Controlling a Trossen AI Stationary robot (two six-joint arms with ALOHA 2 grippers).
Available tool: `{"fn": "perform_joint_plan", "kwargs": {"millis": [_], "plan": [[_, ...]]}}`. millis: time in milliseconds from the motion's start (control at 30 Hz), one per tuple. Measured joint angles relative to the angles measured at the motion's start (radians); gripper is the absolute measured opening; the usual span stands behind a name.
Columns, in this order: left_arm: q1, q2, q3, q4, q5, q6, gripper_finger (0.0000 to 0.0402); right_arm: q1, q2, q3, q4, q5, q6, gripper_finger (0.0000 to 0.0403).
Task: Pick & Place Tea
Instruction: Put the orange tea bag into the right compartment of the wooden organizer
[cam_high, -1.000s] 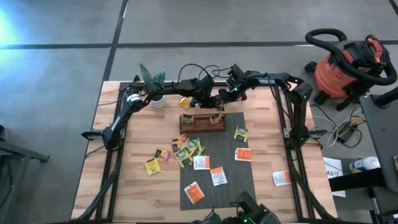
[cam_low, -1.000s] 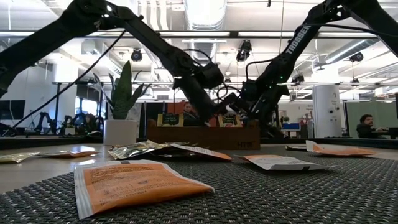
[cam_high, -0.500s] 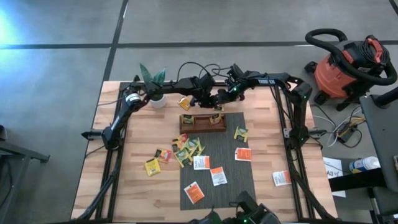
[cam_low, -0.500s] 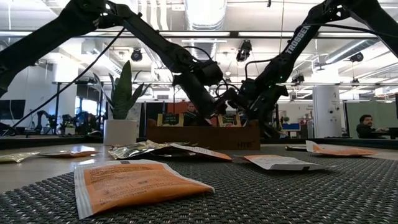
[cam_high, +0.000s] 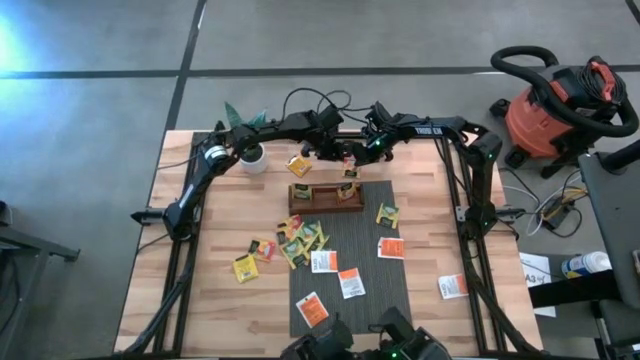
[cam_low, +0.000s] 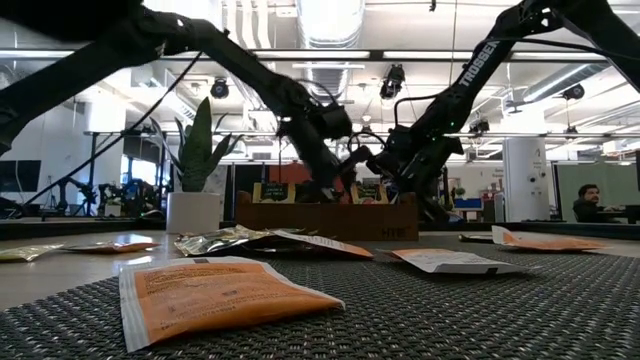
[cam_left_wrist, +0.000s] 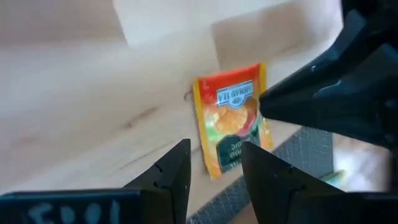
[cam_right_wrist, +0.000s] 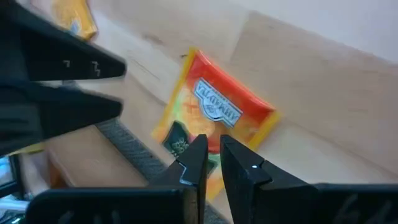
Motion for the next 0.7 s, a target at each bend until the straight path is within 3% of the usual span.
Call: {"fn": "perform_joint_plan", "kwargs": {"millis": [133, 467, 700], "plan": [[0.007, 0.013, 0.002, 0.006, 0.049, -0.002, 0.0135, 0.0, -0.017, -0.001, -0.007, 0.005, -0.007, 0.0043], [0.024, 0.021, 0.011, 0.008, 0.033, -0.01, 0.0135, -0.003, 0.002, 0.007, -0.007, 0.061, -0.046, 0.0043], [0.058, 0.018, 0.056, 0.13, 0.103, -0.029, 0.0135, -0.002, 0.003, 0.018, -0.01, 0.067, -0.054, 0.0043]]}}
